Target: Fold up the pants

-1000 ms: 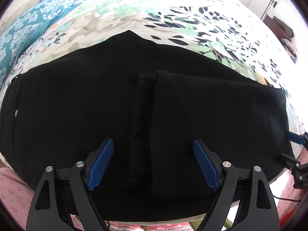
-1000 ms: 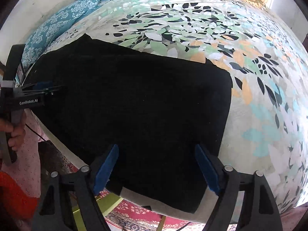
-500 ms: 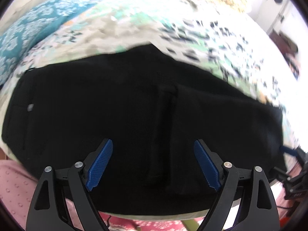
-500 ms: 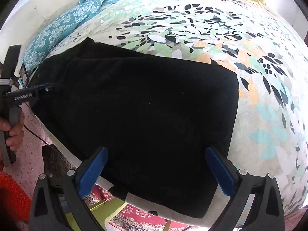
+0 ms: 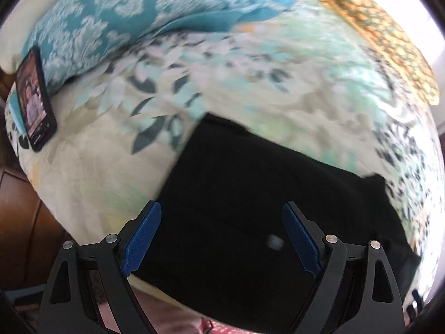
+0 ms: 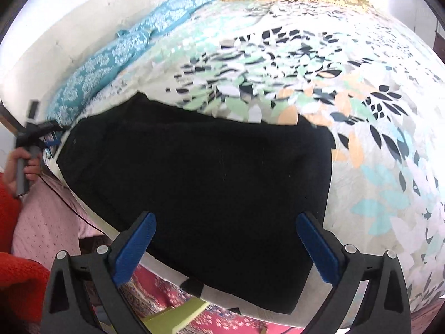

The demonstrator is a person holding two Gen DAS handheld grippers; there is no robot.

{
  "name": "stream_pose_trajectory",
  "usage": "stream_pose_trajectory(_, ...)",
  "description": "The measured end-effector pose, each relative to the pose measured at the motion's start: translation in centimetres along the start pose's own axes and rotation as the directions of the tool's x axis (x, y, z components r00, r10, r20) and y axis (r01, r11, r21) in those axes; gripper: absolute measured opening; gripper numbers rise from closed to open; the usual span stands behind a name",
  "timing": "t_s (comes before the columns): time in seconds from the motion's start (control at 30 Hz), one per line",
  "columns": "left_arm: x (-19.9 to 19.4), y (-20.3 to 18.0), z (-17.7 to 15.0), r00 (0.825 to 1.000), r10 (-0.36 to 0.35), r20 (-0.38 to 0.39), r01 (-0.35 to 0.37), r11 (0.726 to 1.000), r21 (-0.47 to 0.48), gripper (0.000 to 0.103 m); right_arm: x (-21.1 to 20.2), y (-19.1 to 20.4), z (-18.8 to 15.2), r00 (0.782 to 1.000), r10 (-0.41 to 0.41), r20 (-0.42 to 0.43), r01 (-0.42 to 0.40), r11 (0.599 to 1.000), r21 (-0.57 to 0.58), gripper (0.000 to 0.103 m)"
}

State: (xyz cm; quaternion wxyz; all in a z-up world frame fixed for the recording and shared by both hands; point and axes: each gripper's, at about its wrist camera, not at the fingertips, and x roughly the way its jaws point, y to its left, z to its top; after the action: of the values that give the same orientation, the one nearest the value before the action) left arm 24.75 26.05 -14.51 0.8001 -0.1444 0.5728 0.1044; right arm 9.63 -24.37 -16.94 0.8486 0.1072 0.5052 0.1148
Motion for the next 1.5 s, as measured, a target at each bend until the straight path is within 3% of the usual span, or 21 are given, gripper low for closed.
stream_pose_trajectory(0.03,1.4,0.9,0.5,0.999,0.002,-0.034,-0.003,1.0,-0.024,0.09,-0.1,0.1,0.1,1.0,0.0,0.004,0.0,1.0,0.001,0.1)
stream_pose_trajectory(0.13,4.5,2.1,0.7,0.991,-0.049,-0.121,0.043,0.998,-0.054,0.103,-0.4,0.1,0.2,1.0,0.0,0.007,0.0,1.0,0.004,0.1)
stream_pose_trajectory(0.2,5.6,2.5,0.5,0.989,-0.088,-0.123,0.08,0.994,-0.07,0.103,-0.3,0.1,0.2,1.0,-0.002,0.002,0.002,1.0,0.005,0.1)
stream_pose_trajectory(0.33,5.6,1.8,0.0,0.992,-0.07,-0.104,0.065,0.997,-0.052,0.103,-0.2,-0.2,0.1,1.0,-0.005,0.001,0.005,1.0,0.015,0.1)
stream_pose_trajectory(0.4,5.5,1.2,-0.1,0.989,-0.08,-0.121,0.077,0.996,-0.035,0.091,-0.4,-0.4,0.1,1.0,-0.005,0.009,0.005,1.0,0.025,0.1)
stream_pose_trajectory(0.47,4.5,0.6,0.1,0.987,-0.117,-0.113,0.115,0.993,-0.018,0.054,-0.5,-0.7,0.1,1.0,-0.002,0.021,0.001,0.999,0.036,0.1)
stream_pose_trajectory(0.5,4.1,0.5,0.0,0.987,-0.114,-0.11,0.114,0.993,-0.009,0.048,-0.6,-0.9,0.1,1.0,0.002,0.027,-0.003,0.999,0.042,0.1)
stream_pose_trajectory(0.53,3.4,0.4,0.0,0.989,-0.11,-0.101,0.111,0.994,0.004,0.032,-0.6,-1.1,0.2,0.999,0.007,0.032,-0.009,0.999,0.048,0.1)
stream_pose_trajectory(0.57,2.8,0.5,-0.1,0.99,-0.11,-0.09,0.11,0.994,0.006,0.022,-0.6,-1.3,0.2,0.999,0.014,0.035,-0.015,0.998,0.056,0.1)
stream_pose_trajectory(0.7,0.1,1.7,-0.4,0.972,-0.232,-0.044,0.224,0.966,-0.133,0.015,-0.6,-2.1,0.3,0.998,0.049,0.048,-0.053,0.995,0.089,0.1)
stream_pose_trajectory(0.8,-3.4,0.8,-1.2,0.933,-0.359,0.023,0.358,0.918,-0.169,0.013,-1.1,-2.6,0.3,0.995,0.068,0.07,-0.076,0.992,0.105,0.1)
stream_pose_trajectory(0.97,-8.9,-6.3,-3.2,0.85,-0.526,0.042,0.527,0.843,-0.107,0.012,-1.9,-4.1,0.4,0.989,0.096,0.116,-0.115,0.979,0.167,0.1)
stream_pose_trajectory(1.1,-10.0,-15.6,-5.6,0.811,-0.584,-0.038,0.585,0.811,0.021,0.008,-2.6,-5.8,0.4,0.982,0.11,0.152,-0.144,0.962,0.234,0.101)
stream_pose_trajectory(1.27,-6.0,-26.1,-10.3,0.806,-0.557,-0.203,0.588,0.792,0.163,0.005,-3.7,-7.7,-0.1,0.978,0.089,0.188,-0.143,0.946,0.293,0.1)
stream_pose_trajectory(1.3,-4.1,-28.1,-11.3,0.79,-0.557,-0.256,0.604,0.777,0.175,0.005,-3.9,-8.0,-0.3,0.977,0.084,0.196,-0.142,0.942,0.304,0.1)
stream_pose_trajectory(1.33,-2.9,-29.3,-12.2,0.792,-0.54,-0.286,0.599,0.777,0.191,0.005,-4.1,-8.5,-0.4,0.975,0.08,0.206,-0.143,0.938,0.316,0.1)
stream_pose_trajectory(1.4,-0.5,-31.3,-13.5,0.837,-0.445,-0.318,0.527,0.812,0.251,0.008,-4.6,-9.3,-0.7,0.97,0.081,0.23,-0.157,0.928,0.337,0.1)
stream_pose_trajectory(1.43,-0.2,-31.3,-14.0,0.843,-0.425,-0.329,0.513,0.818,0.26,0.008,-4.8,-9.6,-0.8,0.966,0.085,0.243,-0.169,0.923,0.346,0.1)
stream_pose_trajectory(1.47,-0.2,-31.3,-14.1,0.83,-0.44,-0.343,0.533,0.808,0.252,0.009,-4.9,-9.8,-0.9,0.963,0.09,0.256,-0.18,0.918,0.352,0.1)
stream_pose_trajectory(1.5,-0.7,-30.9,-14.4,0.804,-0.477,-0.355,0.571,0.786,0.238,0.013,-5.1,-10.0,-0.9,0.959,0.098,0.267,-0.192,0.915,0.354,0.1)
